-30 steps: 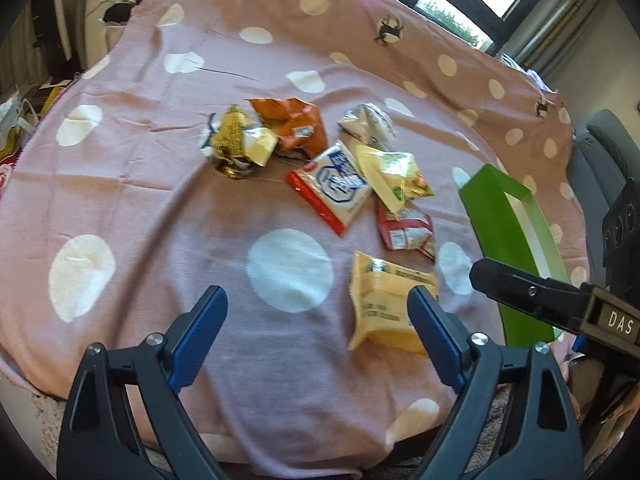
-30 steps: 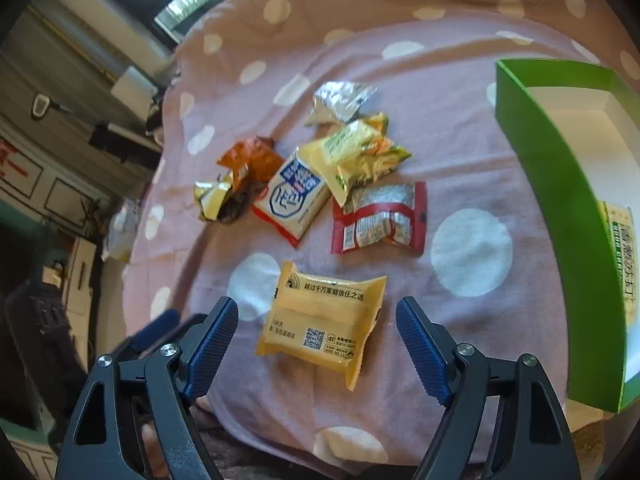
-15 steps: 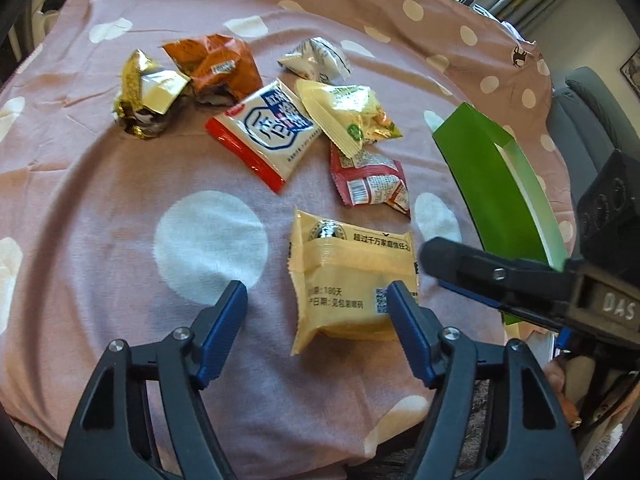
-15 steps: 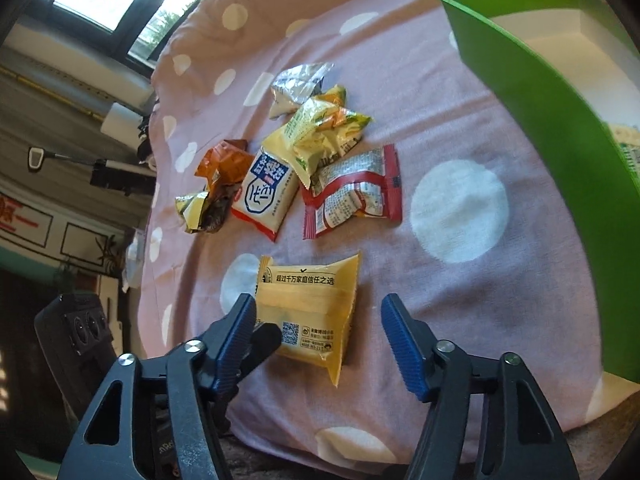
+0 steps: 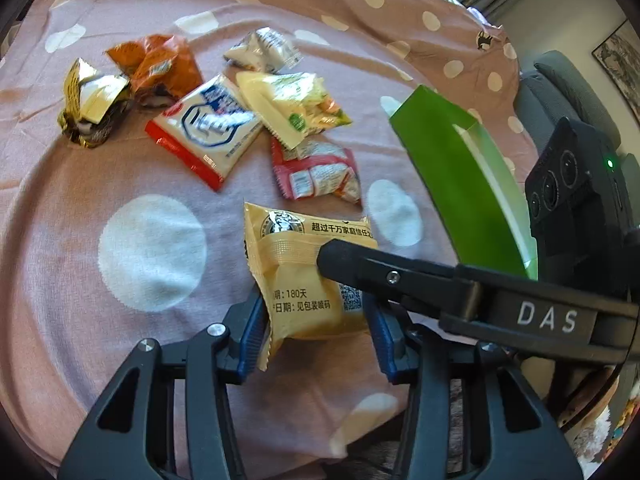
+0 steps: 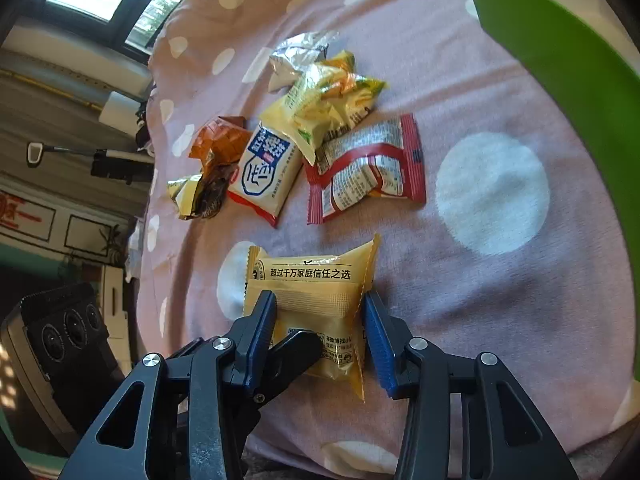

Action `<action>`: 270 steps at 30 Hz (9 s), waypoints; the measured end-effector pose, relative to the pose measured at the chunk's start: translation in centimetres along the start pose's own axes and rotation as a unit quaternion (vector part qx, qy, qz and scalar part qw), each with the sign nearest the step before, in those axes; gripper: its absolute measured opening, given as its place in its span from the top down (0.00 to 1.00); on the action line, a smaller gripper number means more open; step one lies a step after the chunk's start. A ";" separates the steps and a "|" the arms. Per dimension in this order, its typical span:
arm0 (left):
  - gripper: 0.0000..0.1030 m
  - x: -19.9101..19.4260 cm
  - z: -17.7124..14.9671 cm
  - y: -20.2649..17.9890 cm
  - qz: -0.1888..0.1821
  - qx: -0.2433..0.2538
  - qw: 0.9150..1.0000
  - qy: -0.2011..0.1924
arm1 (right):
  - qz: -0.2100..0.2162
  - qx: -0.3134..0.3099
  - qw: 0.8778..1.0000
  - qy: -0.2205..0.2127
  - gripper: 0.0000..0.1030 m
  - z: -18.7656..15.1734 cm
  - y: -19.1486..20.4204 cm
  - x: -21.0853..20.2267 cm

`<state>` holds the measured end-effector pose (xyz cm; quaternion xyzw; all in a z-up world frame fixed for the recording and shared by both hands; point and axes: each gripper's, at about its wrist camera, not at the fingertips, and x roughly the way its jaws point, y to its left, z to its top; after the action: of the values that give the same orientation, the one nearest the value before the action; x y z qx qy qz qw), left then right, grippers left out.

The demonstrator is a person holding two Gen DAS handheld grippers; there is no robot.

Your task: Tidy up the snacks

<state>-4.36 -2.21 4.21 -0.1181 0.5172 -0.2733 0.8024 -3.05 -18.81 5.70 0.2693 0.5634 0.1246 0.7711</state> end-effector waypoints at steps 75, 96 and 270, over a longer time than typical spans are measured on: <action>0.67 15.7 10.1 -22.7 -0.067 0.167 0.981 0.066 | -0.081 0.155 0.958 -0.228 0.55 8.0 -19.5 -16.7; 0.82 8.0 10.6 -18.1 -0.026 0.140 0.990 -0.002 | -0.140 0.117 0.949 -0.256 0.82 7.1 -16.6 -18.4; 0.21 7.1 6.1 -20.1 -0.052 0.220 0.974 -0.010 | -0.115 0.085 0.957 -0.251 0.34 2.4 -12.2 -18.5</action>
<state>-3.03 -23.29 10.90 0.0317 0.4290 -0.4208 0.7986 -8.33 -38.68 14.35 0.2902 0.3870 -0.0852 0.8710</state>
